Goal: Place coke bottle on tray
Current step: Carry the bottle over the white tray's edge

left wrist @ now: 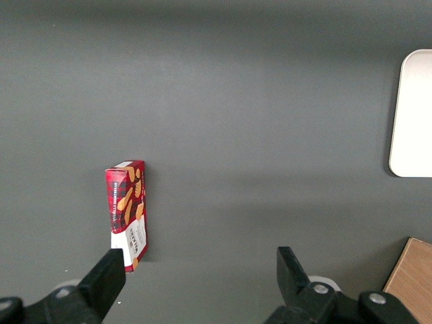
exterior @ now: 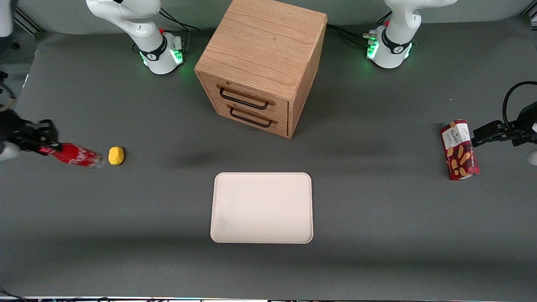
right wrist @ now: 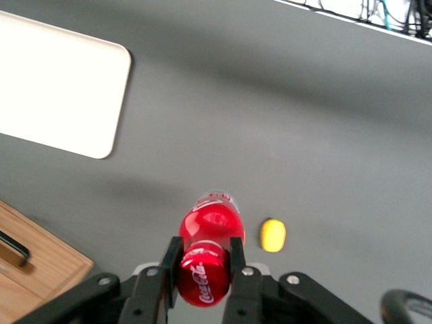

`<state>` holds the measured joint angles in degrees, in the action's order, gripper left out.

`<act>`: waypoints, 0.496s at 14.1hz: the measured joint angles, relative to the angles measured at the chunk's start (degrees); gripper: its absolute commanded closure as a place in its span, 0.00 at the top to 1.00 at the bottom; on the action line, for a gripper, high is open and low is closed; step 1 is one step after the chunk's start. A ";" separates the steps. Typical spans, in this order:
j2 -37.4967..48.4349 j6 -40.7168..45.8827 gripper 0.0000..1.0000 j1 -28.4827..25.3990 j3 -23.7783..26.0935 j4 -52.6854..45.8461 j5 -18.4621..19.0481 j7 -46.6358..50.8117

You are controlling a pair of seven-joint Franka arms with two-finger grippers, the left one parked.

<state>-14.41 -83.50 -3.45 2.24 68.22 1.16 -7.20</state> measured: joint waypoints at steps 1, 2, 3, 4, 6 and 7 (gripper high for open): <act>-0.12 0.00 0.00 -2.32 0.01 0.01 0.00 3.29; -0.32 -0.06 0.00 -4.62 0.00 0.02 0.01 6.63; -0.60 -0.23 0.00 -6.74 -0.02 0.02 0.01 10.07; -1.00 -0.48 0.00 -8.71 -0.02 0.03 0.01 13.59; -1.93 -1.08 0.00 -12.34 -0.07 -0.04 0.01 20.05; -2.43 -1.36 0.00 -14.12 -0.11 -0.21 0.01 23.17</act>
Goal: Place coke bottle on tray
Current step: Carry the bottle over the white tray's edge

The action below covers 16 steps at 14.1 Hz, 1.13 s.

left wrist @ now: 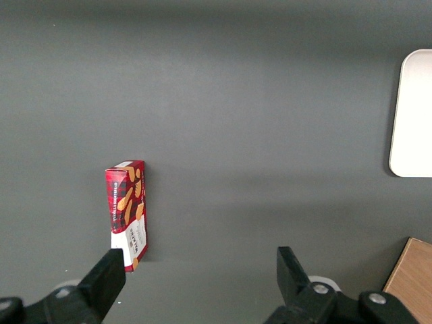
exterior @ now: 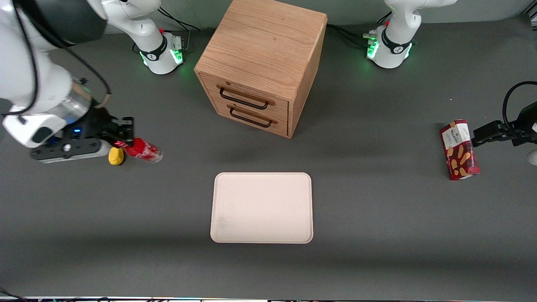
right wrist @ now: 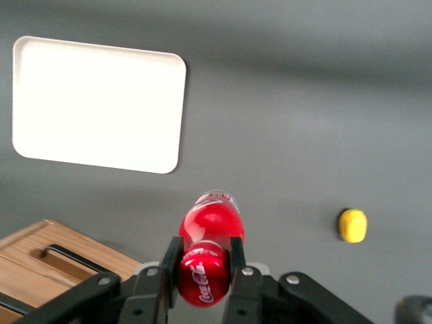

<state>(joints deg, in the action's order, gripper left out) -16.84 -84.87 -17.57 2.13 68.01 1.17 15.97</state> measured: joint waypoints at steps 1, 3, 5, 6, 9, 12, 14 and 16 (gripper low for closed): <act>-0.51 -0.43 0.00 -1.68 -0.05 -0.24 0.00 2.90; -1.86 -0.67 0.00 -4.95 -0.11 -1.52 0.00 8.44; -3.51 -0.94 0.00 -7.89 -0.13 -2.98 0.00 13.47; -4.01 -1.90 0.00 -8.42 -0.13 -3.05 0.00 14.17; -6.25 -4.55 0.00 -8.57 -0.31 -3.08 0.01 14.39; -9.42 -8.64 0.00 -8.36 -0.46 -2.88 0.01 14.39; -11.87 -12.57 0.00 -8.28 -0.68 -2.61 0.01 14.39; -14.47 -16.52 0.00 -8.10 -1.02 -2.25 0.01 14.39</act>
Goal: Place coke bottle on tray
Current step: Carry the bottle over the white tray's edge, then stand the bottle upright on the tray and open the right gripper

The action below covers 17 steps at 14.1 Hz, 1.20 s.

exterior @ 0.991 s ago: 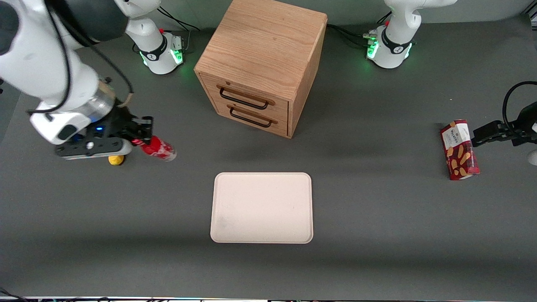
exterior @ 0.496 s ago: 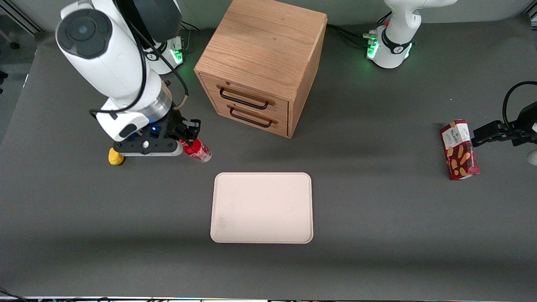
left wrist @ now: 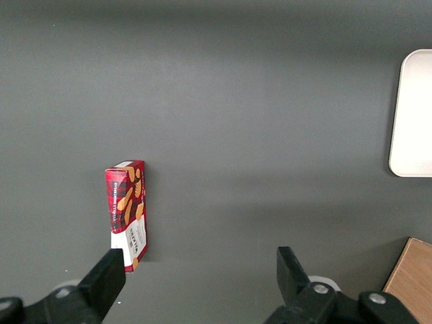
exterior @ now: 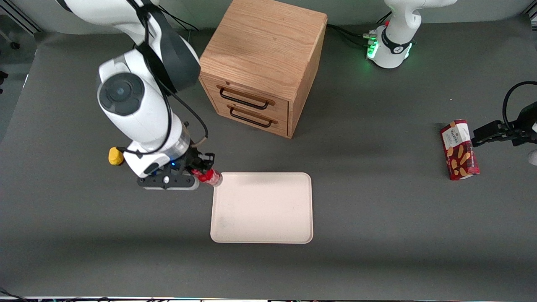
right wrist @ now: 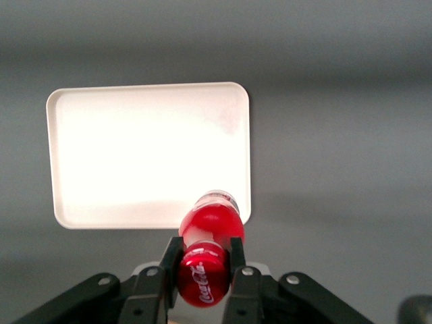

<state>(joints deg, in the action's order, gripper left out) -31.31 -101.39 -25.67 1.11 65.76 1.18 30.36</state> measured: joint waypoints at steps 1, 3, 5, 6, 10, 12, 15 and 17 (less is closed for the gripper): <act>-1.20 -1.67 0.00 0.13 -0.19 0.27 0.00 0.00; -3.17 -5.05 0.00 0.36 -0.42 1.25 0.00 0.00; -4.25 -9.68 0.00 0.38 -0.73 3.73 0.00 0.00; -4.53 -11.96 0.00 0.38 -0.88 5.29 0.00 0.00; -5.11 -19.25 0.00 0.38 -1.23 10.26 0.00 0.01; -5.43 -21.80 0.00 0.35 -1.45 11.88 0.00 0.01; -6.41 -23.41 0.00 0.28 -1.74 12.61 0.09 0.05; -7.25 -24.72 0.00 0.20 -2.29 12.90 0.25 0.09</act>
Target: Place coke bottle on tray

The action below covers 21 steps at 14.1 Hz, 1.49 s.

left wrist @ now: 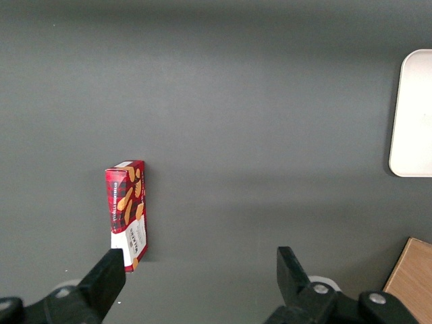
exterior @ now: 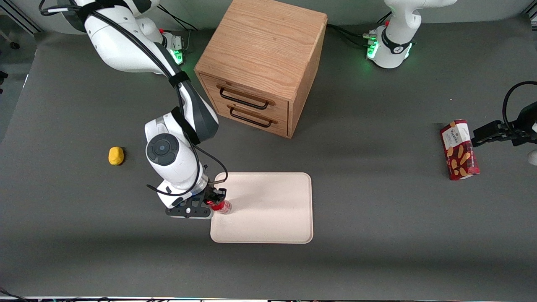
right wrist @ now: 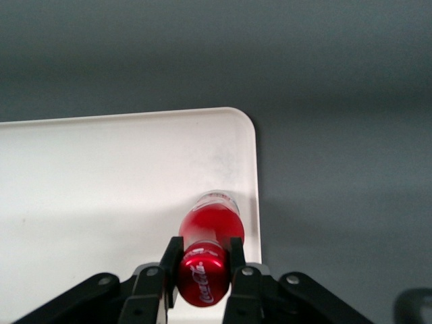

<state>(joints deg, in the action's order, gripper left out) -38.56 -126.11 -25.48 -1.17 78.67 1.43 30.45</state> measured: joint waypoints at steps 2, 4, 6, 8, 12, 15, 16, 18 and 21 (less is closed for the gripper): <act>-0.50 -0.08 0.00 0.00 -0.25 0.02 0.02 0.00; -0.59 -0.13 0.55 -0.04 -0.26 0.01 0.05 0.02; -0.59 -0.16 1.00 -0.08 -0.27 0.00 0.06 1.06; -0.58 -0.29 1.00 -0.26 -0.28 -0.07 0.11 2.86; -0.44 0.82 1.00 -0.86 -0.30 -0.25 1.93 3.87; 1.70 6.99 1.00 -0.87 -0.36 -1.33 2.12 3.88; 3.27 9.80 1.00 -0.88 -0.36 -1.74 2.13 3.88; 7.07 15.79 1.00 -0.97 -0.35 -2.33 2.14 3.89; 12.98 24.33 1.00 -1.12 0.26 -2.55 2.14 3.89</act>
<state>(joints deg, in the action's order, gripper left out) -25.58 -101.78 -26.60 -0.91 76.12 3.57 34.34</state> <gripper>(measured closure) 0.000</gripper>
